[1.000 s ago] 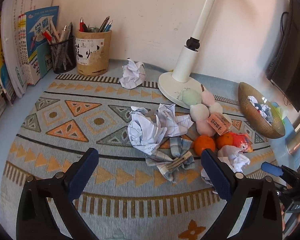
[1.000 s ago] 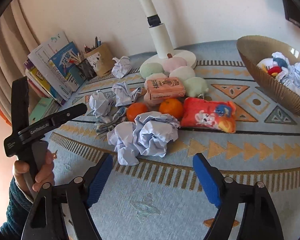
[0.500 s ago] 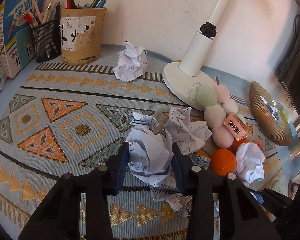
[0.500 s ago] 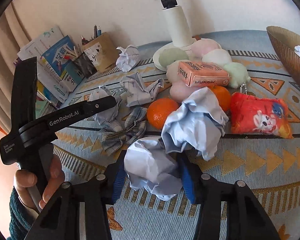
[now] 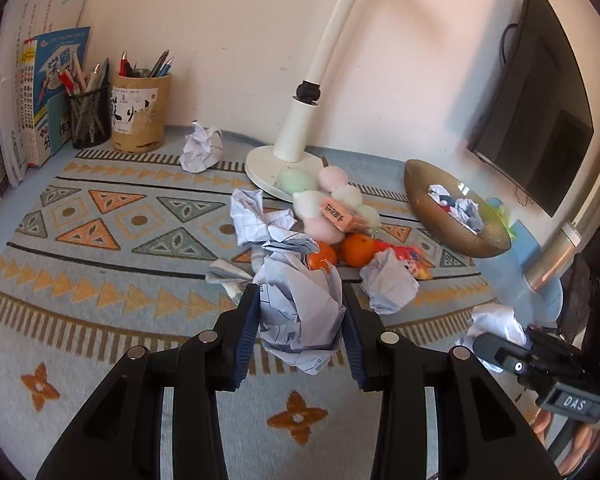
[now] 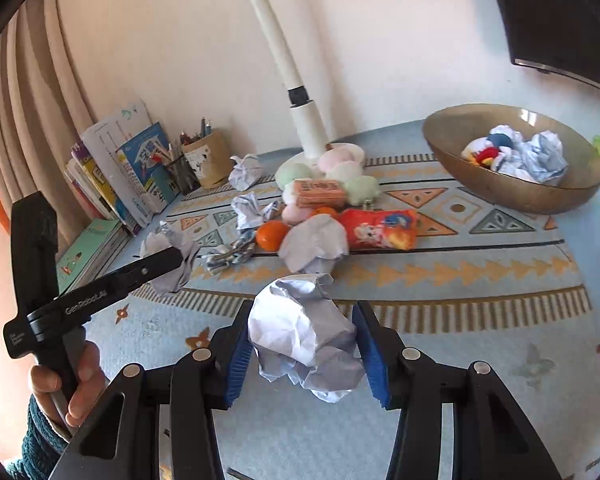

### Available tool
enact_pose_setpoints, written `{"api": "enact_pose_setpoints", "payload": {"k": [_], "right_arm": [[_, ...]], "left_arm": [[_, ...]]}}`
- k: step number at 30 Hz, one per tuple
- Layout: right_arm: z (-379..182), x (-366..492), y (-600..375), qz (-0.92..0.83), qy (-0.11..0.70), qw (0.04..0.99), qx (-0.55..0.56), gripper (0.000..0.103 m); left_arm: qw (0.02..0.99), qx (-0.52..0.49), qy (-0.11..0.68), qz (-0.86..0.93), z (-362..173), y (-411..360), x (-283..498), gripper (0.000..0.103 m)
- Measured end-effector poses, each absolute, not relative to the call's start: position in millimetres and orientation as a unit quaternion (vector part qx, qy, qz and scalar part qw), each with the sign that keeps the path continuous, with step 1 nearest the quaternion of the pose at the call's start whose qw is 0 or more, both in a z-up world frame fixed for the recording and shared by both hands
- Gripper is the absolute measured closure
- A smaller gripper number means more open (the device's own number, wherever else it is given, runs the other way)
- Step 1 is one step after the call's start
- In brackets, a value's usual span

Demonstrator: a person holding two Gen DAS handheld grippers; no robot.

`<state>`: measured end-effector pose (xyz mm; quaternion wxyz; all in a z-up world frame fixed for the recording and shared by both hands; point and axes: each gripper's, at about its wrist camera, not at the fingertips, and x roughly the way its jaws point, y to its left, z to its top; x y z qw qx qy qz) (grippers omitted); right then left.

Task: Organize objects
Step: 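Grasp a crumpled paper ball with the left tool while the right grasps another, then carry both paper balls over the brown bowl and open both tools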

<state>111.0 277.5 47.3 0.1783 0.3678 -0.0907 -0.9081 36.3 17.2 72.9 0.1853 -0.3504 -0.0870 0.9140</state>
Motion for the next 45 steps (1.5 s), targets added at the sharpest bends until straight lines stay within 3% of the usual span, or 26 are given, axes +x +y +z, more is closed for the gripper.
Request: {"api": "enact_pose_setpoints", "payload": {"k": [11, 15, 17, 18, 26, 30, 32, 34, 40, 45], "right_arm": [[-1.8, 127.6, 329.4, -0.892, -0.105, 0.142, 0.417, 0.054], [-0.4, 129.4, 328.3, -0.890, -0.102, 0.159, 0.414, 0.045], [0.6, 131.2, 328.2, -0.890, -0.101, 0.161, 0.414, 0.025], [1.0, 133.2, 329.1, -0.891, -0.100, 0.160, 0.412, 0.022], [-2.1, 133.1, 335.0, -0.894, -0.089, 0.143, 0.416, 0.021], [-2.8, 125.3, 330.4, -0.897, -0.083, 0.123, 0.416, 0.030], [-2.5, 122.5, 329.0, -0.898, -0.083, 0.119, 0.416, 0.049], [-2.9, 121.7, 328.9, -0.895, -0.092, 0.129, 0.417, 0.061], [37.5, 124.1, 342.4, -0.914, -0.093, 0.130, 0.373, 0.062], [107.5, 107.1, 372.6, -0.949, -0.111, 0.093, 0.280, 0.062]], "left_arm": [[0.181, -0.354, -0.066, 0.915, 40.1, 61.3, 55.1, 0.067], [0.171, -0.355, -0.042, 0.918, 38.4, 68.3, 57.7, 0.067], [0.169, -0.350, -0.030, 0.921, 39.0, 71.2, 60.4, 0.065], [0.167, -0.348, -0.026, 0.922, 39.3, 72.4, 61.5, 0.065], [0.165, -0.351, -0.033, 0.921, 38.0, 68.6, 59.2, 0.065], [0.160, -0.353, -0.041, 0.921, 37.3, 65.9, 58.3, 0.065], [0.159, -0.353, -0.040, 0.921, 37.3, 66.3, 58.0, 0.065], [0.158, -0.354, -0.036, 0.921, 37.2, 67.6, 58.2, 0.065], [0.183, -0.351, -0.020, 0.918, 52.7, 79.6, 63.2, 0.065], [0.237, -0.295, -0.004, 0.926, 119.1, 119.6, 51.9, 0.065]]}}
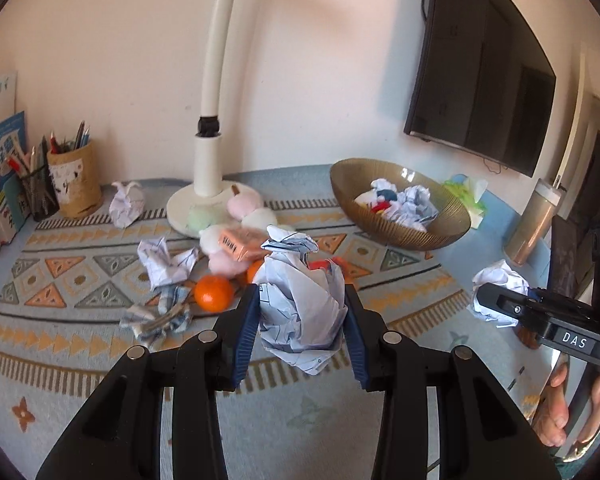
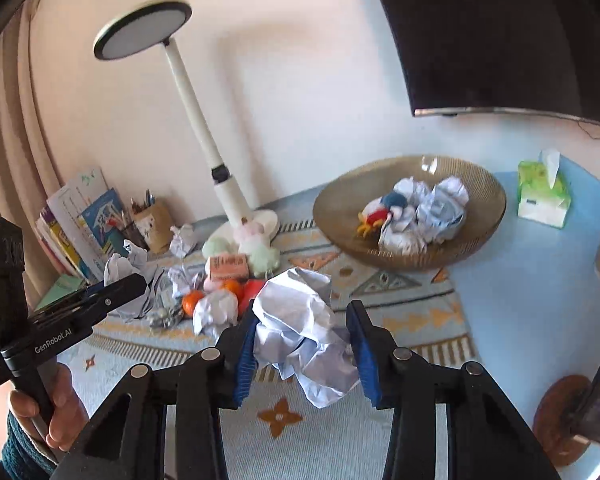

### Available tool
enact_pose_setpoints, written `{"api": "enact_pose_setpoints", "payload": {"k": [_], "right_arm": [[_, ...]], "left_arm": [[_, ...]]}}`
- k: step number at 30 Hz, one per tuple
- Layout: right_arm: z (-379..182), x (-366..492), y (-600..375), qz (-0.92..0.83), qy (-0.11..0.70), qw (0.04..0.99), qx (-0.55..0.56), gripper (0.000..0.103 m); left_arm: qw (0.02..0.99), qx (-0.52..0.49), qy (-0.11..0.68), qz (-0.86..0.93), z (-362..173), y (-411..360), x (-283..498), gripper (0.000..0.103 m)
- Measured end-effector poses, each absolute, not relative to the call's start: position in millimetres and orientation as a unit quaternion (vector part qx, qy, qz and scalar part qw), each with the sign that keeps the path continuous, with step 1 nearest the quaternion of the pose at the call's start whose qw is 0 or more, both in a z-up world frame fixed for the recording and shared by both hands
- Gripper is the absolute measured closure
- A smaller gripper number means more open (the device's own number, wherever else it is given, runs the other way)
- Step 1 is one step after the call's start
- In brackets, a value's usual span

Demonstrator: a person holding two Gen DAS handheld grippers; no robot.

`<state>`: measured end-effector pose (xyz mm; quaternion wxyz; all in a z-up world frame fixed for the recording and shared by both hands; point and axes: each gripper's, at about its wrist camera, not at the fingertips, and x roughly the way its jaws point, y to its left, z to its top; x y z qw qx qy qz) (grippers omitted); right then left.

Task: Organize objects
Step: 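Carry both paper balls over the brown bowl and open both tools, then move both tools back toward the remaining items on the rug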

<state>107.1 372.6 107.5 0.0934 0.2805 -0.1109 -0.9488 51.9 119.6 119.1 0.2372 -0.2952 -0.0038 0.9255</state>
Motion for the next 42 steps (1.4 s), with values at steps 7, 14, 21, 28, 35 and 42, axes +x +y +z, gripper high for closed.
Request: {"api": "enact_pose_setpoints", "payload": {"k": [7, 14, 21, 28, 35, 42], "right_arm": [[154.4, 50.0, 412.1, -0.966, -0.133, -0.010, 0.222, 0.061], [134.9, -6.3, 442.2, -0.959, -0.130, -0.066, 0.242, 0.058], [111.7, -7.1, 453.1, -0.947, -0.156, -0.049, 0.276, 0.038], [109.2, 50.0, 407.6, -0.947, -0.163, 0.009, 0.277, 0.006], [59.7, 71.5, 331.7, -0.943, -0.128, 0.064, 0.301, 0.000], [31.3, 73.5, 300.9, -0.949, -0.042, 0.047, 0.309, 0.000]], "left_arm": [[0.276, -0.263, 0.018, 0.924, 178.6, 211.3, -19.7, 0.065], [0.277, -0.277, 0.029, 0.920, 155.1, 272.8, -80.0, 0.060], [0.280, -0.280, 0.036, 0.917, 139.2, 279.4, -78.6, 0.003], [0.282, -0.266, 0.023, 0.922, 161.0, 224.2, -18.9, 0.001], [0.210, -0.277, -0.029, 0.937, 131.6, 120.4, 45.2, 0.001], [0.050, -0.314, -0.064, 0.946, 66.9, 22.7, 40.9, 0.001]]}}
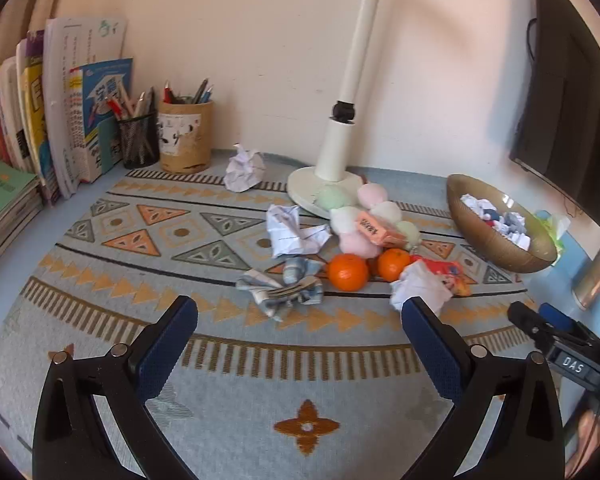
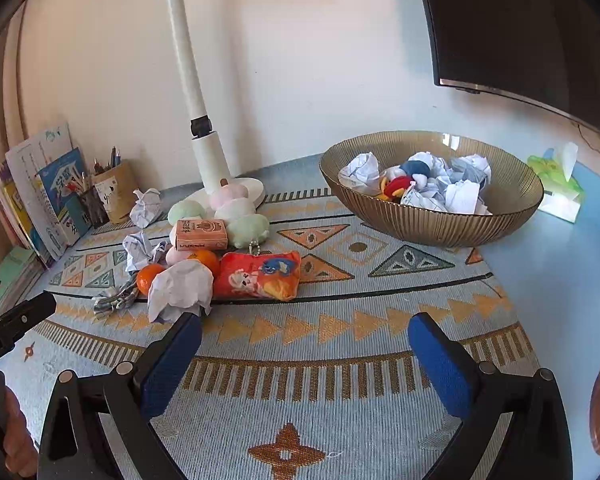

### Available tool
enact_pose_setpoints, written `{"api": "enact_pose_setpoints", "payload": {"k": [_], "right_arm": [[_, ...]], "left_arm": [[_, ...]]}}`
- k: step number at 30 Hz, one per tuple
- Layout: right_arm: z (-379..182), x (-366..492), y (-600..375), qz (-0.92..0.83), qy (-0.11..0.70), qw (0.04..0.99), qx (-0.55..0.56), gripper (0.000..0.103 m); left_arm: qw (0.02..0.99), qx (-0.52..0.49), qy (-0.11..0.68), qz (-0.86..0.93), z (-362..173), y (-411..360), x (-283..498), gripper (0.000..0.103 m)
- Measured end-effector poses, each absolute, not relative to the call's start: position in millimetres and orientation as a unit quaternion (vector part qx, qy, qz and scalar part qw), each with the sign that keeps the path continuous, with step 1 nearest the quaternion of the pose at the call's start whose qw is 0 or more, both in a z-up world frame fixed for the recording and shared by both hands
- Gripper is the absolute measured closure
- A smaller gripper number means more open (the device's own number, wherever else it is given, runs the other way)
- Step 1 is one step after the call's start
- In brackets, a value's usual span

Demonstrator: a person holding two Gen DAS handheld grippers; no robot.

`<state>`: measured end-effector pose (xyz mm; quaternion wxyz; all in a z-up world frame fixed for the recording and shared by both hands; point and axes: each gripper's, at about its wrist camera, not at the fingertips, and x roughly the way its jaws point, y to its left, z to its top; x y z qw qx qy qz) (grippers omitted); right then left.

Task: Organize objects
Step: 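Move both tools back toward the remaining items on the rug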

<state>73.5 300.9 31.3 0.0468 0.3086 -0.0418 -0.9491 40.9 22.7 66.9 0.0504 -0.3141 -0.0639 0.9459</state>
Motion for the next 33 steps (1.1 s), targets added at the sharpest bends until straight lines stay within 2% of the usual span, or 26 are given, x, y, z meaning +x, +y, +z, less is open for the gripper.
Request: {"api": "enact_pose_setpoints", "payload": {"k": [3, 6, 14, 33], "right_arm": [[28.2, 69.9, 284.9, -0.948, 0.011, 0.028, 0.317, 0.000], [28.2, 72.0, 277.0, -0.949, 0.036, 0.024, 0.313, 0.000], [24.8, 66.8, 290.9, -0.945, -0.002, 0.010, 0.328, 0.000], [24.9, 68.0, 284.6, -0.945, 0.016, 0.014, 0.326, 0.000]], "left_arm": [[0.025, -0.317, -0.087, 0.944, 48.5, 3.1, 38.9, 0.001], [0.041, -0.306, -0.108, 0.945, 49.8, -2.8, 41.4, 0.001], [0.050, -0.313, -0.119, 0.941, 47.7, -3.8, 41.4, 0.001], [0.064, -0.329, -0.147, 0.931, 42.8, -12.9, 34.2, 0.001]]}}
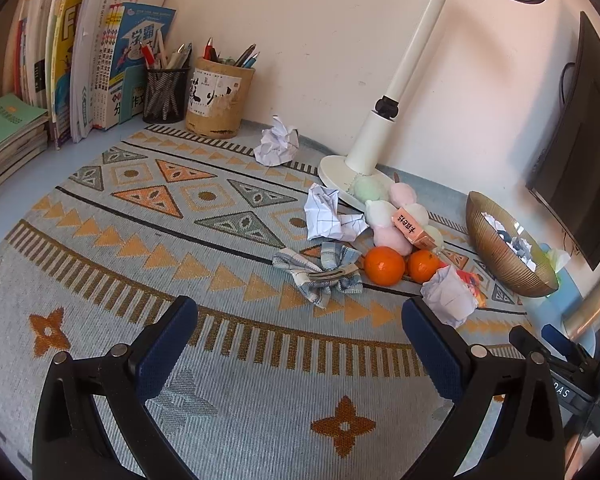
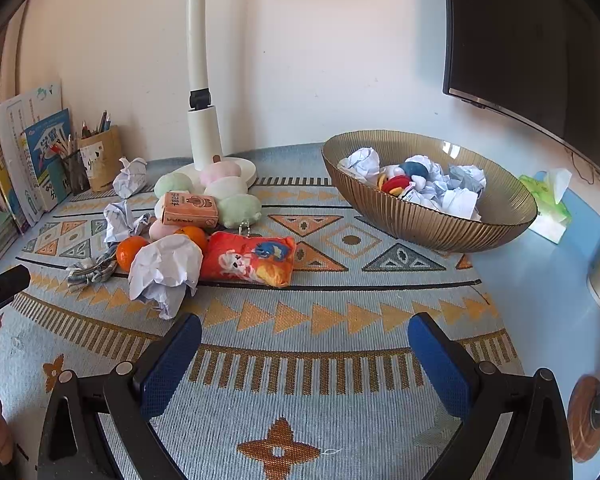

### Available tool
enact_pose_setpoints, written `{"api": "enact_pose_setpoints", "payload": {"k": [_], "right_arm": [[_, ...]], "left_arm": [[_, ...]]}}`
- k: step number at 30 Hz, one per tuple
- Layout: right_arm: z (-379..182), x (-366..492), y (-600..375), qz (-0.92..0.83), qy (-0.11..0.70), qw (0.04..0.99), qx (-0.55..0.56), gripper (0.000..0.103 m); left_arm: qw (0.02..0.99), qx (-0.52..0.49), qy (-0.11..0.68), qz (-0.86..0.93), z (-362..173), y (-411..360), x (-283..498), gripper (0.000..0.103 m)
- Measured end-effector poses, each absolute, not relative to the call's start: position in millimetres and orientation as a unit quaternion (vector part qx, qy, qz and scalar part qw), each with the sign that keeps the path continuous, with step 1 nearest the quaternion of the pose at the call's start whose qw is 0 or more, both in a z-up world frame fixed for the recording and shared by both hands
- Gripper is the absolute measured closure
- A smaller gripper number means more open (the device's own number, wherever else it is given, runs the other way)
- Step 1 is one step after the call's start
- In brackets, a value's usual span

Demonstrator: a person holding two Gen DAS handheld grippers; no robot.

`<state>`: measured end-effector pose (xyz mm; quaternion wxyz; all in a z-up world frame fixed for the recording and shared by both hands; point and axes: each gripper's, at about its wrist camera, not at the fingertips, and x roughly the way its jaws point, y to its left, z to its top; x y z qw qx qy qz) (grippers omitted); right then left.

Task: Organize objects
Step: 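Move both tools back toward the remaining items on the rug, then grasp the checkered cloth with the left tool while the right grasps a white paper ball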

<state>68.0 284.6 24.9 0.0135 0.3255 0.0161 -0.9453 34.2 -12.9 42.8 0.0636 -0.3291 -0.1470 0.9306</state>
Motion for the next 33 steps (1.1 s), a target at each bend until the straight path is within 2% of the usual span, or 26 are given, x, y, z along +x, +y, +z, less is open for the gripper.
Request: {"api": "enact_pose_setpoints", "payload": {"k": [8, 14, 18, 20, 24, 27, 28, 29, 30, 32, 33], "right_arm": [[26.7, 70.4, 281.9, -0.946, 0.019, 0.033, 0.323, 0.000], [26.8, 61.9, 271.0, -0.908, -0.030, 0.147, 0.391, 0.000], [34.6, 45.7, 249.0, -0.883, -0.075, 0.198, 0.419, 0.000], [33.6, 29.4, 239.1, -0.874, -0.098, 0.199, 0.432, 0.001], [20.3, -0.9, 227.7, -0.868, -0.118, 0.169, 0.451, 0.009], [8.5, -14.6, 218.9, -0.863, -0.118, 0.173, 0.460, 0.024], [5.6, -16.5, 215.9, -0.863, -0.110, 0.172, 0.461, 0.039], [2.8, -17.3, 214.0, -0.864, -0.102, 0.173, 0.462, 0.049], [1.1, -16.7, 214.0, -0.867, -0.096, 0.171, 0.459, 0.050], [2.1, -12.4, 219.1, -0.871, -0.103, 0.175, 0.447, 0.052], [4.2, -9.5, 222.8, -0.872, -0.110, 0.179, 0.442, 0.053]], "left_arm": [[0.067, -0.330, -0.136, 0.932, 42.9, -8.6, 35.0, 0.001], [0.122, -0.390, -0.078, 0.909, 41.4, 7.0, 21.5, 0.001], [0.146, -0.417, -0.009, 0.897, 45.4, 13.9, -1.9, 0.001], [0.174, -0.424, 0.013, 0.889, 46.5, 19.0, -20.0, 0.001], [0.195, -0.456, 0.027, 0.868, 37.1, 30.4, -56.3, 0.003], [0.206, -0.456, 0.034, 0.865, 29.8, 41.0, -65.1, 0.015], [0.208, -0.459, 0.040, 0.863, 26.6, 45.0, -66.4, 0.026], [0.205, -0.461, 0.047, 0.862, 23.7, 48.8, -66.8, 0.034], [0.199, -0.456, 0.055, 0.866, 22.6, 51.2, -65.5, 0.037], [0.196, -0.443, 0.070, 0.872, 21.7, 52.9, -60.4, 0.069], [0.195, -0.438, 0.071, 0.875, 22.8, 51.6, -57.9, 0.071]]}}
